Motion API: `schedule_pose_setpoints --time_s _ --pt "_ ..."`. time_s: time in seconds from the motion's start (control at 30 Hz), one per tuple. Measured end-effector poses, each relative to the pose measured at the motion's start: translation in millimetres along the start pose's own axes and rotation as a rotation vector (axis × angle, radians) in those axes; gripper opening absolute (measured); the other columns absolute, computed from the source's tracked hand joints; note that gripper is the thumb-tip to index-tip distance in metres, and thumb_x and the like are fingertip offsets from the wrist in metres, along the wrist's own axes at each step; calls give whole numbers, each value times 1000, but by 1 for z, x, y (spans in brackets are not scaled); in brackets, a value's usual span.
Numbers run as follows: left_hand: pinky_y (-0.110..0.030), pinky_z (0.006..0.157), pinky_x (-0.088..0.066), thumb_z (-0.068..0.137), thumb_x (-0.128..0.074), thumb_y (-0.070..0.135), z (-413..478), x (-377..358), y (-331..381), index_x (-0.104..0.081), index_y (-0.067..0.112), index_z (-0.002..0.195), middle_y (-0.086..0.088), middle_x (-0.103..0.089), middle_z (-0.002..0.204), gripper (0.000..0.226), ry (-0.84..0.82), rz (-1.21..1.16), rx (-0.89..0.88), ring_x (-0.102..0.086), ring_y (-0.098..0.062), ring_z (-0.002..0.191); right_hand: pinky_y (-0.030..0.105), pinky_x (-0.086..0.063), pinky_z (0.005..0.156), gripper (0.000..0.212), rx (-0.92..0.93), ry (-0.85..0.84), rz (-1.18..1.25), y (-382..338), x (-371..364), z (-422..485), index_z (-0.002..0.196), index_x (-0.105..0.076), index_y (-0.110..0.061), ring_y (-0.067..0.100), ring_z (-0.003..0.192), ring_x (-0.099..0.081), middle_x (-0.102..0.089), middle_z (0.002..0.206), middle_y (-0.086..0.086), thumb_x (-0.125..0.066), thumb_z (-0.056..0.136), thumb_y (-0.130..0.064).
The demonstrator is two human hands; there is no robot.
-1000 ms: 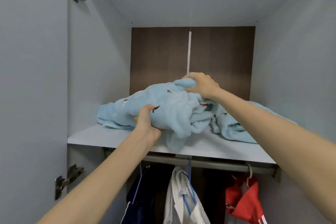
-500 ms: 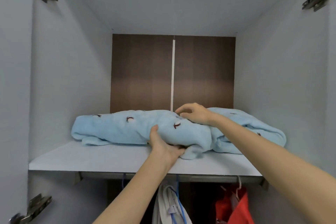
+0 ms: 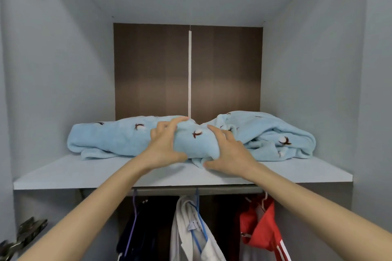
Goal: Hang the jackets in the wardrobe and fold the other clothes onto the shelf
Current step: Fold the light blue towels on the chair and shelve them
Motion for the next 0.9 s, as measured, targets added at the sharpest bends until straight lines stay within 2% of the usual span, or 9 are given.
schedule_pose_setpoints --time_s 0.07,0.17,0.3,0.4,0.53,0.6,0.7,0.8,0.9 --pt "-45 113 -16 73 -76 30 6 -2 -6 -6 54 144 4 -11 150 102 -145 376 -111 -9 -23 139 44 -48 92 92 -5 38 66 -1 -3 3 147 -14 -38 32 114 -50 -27 145 5 -70 74 -34" --pt "-57 115 4 81 -68 30 22 -10 -19 7 50 147 5 3 160 103 -112 619 -146 6 -29 147 44 -46 96 88 -40 39 215 -4 -2 10 142 -23 -35 29 115 -47 -31 132 4 -75 72 -22" --pt "-58 114 -9 84 -63 48 35 -12 -35 -7 47 149 8 -13 159 86 5 631 -150 -11 -27 146 35 -41 92 98 -105 117 409 -9 -9 14 140 -23 -42 21 112 -38 -27 123 -4 -85 63 -38" --pt "-54 113 -16 86 -59 34 37 -13 -41 -20 44 146 10 -33 148 73 77 664 -190 -32 -22 135 33 -36 82 86 -63 205 162 -17 -24 11 138 -28 -35 30 107 -38 -28 133 2 -79 70 -37" --pt "-46 108 -27 84 -56 22 45 -6 -49 -32 37 144 5 -45 137 67 150 703 -170 -44 -24 121 39 -43 77 72 75 193 -166 -26 -5 23 138 -34 -25 35 113 -39 -30 136 6 -67 77 -4" --pt "-39 96 -36 81 -56 19 50 1 -50 -36 34 142 3 -50 132 66 238 693 -148 -49 -26 113 36 -40 67 76 189 227 -328 -30 16 34 136 -36 -24 31 115 -37 -31 134 5 -61 71 8" --pt "-36 86 -40 80 -59 18 55 8 -50 -41 30 141 -1 -54 127 64 360 592 -140 -52 -28 107 33 -42 60 87 267 286 -559 -33 32 46 136 -33 -24 28 112 -37 -29 137 3 -66 64 12" --pt "-36 95 -39 84 -62 36 47 0 -58 -38 33 143 2 -49 135 64 237 565 -251 -50 -23 117 39 -50 73 84 245 141 -552 -12 20 46 141 -27 -24 31 121 -34 -22 145 5 -67 73 6" --pt "-42 113 -25 86 -54 59 39 -10 -68 -24 42 147 5 -34 151 71 100 606 -294 -32 -19 137 46 -36 104 79 95 -188 -275 14 13 37 147 -22 -27 30 131 -25 -25 145 4 -67 83 -19"
Point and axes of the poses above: each hand's wrist, its own z-axis towards the middle knuckle, its own x-axis out of the back of the hand, y = z × x, the point moved 1 cm from there along z, towards the middle knuckle
